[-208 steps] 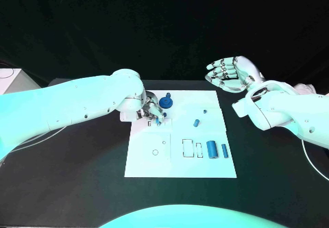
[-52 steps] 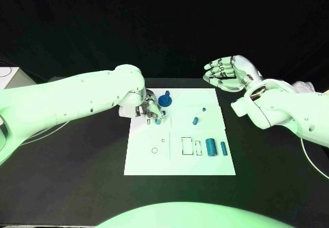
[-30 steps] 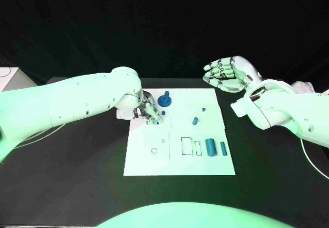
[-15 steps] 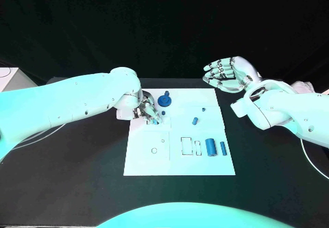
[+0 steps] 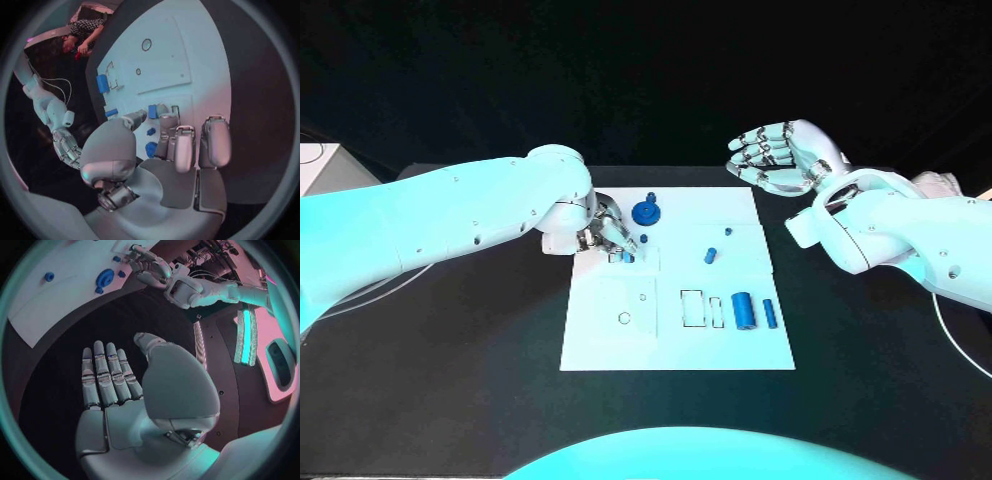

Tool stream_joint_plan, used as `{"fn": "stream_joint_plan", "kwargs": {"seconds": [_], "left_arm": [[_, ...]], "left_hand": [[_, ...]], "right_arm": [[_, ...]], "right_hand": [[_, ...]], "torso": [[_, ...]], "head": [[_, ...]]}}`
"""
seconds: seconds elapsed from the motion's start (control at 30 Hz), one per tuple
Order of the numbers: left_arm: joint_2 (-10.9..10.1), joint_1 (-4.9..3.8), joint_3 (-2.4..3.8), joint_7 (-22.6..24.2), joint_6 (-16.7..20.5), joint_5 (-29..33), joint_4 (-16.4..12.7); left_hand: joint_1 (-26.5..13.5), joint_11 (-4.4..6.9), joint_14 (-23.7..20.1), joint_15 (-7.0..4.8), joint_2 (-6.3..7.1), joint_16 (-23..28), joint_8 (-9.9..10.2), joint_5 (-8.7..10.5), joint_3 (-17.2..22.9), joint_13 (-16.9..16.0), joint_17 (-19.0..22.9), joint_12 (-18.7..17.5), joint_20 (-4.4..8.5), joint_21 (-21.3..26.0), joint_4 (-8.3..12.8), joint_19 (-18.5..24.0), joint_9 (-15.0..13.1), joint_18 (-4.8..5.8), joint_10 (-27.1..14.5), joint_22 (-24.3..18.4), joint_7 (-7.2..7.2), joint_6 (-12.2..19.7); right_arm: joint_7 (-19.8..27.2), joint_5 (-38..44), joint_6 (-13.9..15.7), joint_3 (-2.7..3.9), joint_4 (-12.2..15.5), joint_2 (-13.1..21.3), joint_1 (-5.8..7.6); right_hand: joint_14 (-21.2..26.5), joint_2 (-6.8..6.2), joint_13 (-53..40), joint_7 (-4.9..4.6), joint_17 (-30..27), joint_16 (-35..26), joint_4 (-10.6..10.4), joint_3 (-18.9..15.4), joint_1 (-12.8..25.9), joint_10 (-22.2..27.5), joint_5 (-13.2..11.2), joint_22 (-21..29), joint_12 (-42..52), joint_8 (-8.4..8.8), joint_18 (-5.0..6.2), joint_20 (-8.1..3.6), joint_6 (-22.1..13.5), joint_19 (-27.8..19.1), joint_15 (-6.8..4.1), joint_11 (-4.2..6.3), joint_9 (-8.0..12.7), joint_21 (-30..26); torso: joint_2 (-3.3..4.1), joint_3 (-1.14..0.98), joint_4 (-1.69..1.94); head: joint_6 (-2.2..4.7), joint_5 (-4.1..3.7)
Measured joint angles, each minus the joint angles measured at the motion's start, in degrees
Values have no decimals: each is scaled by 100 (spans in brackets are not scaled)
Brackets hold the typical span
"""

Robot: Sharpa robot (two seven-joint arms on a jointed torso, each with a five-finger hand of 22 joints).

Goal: Assemble the parts on the task board

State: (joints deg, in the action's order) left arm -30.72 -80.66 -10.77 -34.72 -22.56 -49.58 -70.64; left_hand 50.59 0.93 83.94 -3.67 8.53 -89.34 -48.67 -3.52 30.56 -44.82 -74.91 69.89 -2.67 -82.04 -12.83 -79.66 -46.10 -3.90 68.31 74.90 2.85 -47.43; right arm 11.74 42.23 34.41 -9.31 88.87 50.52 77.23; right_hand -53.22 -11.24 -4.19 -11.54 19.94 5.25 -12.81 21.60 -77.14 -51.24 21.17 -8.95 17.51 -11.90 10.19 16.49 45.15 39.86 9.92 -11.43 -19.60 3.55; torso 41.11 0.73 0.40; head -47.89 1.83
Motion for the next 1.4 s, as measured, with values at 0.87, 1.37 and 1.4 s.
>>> {"fn": "stream_joint_plan", "kwargs": {"seconds": [0.87,1.37,1.4], "left_arm": [[-377,74,107,-4,517,120,-349],[-826,179,176,314,1544,372,-917],[-843,187,177,328,1579,372,-945]], "left_hand": [[282,-1,0,0,101,14,36,0,-627,69,0,-60,20,45,-336,-20,-11,0,-1,5,-7,-6],[1047,-298,10,196,-7,221,865,0,-1064,640,0,-333,-146,246,-339,211,658,0,-485,-85,335,547],[1081,-298,10,196,-21,221,865,0,-1065,640,1,-333,-152,246,-338,217,680,0,-485,-85,335,547]], "right_arm": [[-1,0,-21,0,-1,13,-22],[-1,0,-23,0,-1,47,-35],[-1,0,-23,0,-1,49,-37]], "right_hand": [[0,0,-1,0,1,0,0,0,0,0,0,-1,0,0,0,1,0,2,0,0,0,0],[0,0,9,0,-14,0,0,0,0,0,0,16,0,0,0,1,0,2,0,0,-1,0],[0,0,9,0,-14,0,0,0,0,0,0,16,0,0,0,1,0,2,0,0,-1,0]], "torso": [[6,5,-3],[-2,0,7],[-3,0,7]], "head": [[43,3],[55,-14],[55,-13]]}}
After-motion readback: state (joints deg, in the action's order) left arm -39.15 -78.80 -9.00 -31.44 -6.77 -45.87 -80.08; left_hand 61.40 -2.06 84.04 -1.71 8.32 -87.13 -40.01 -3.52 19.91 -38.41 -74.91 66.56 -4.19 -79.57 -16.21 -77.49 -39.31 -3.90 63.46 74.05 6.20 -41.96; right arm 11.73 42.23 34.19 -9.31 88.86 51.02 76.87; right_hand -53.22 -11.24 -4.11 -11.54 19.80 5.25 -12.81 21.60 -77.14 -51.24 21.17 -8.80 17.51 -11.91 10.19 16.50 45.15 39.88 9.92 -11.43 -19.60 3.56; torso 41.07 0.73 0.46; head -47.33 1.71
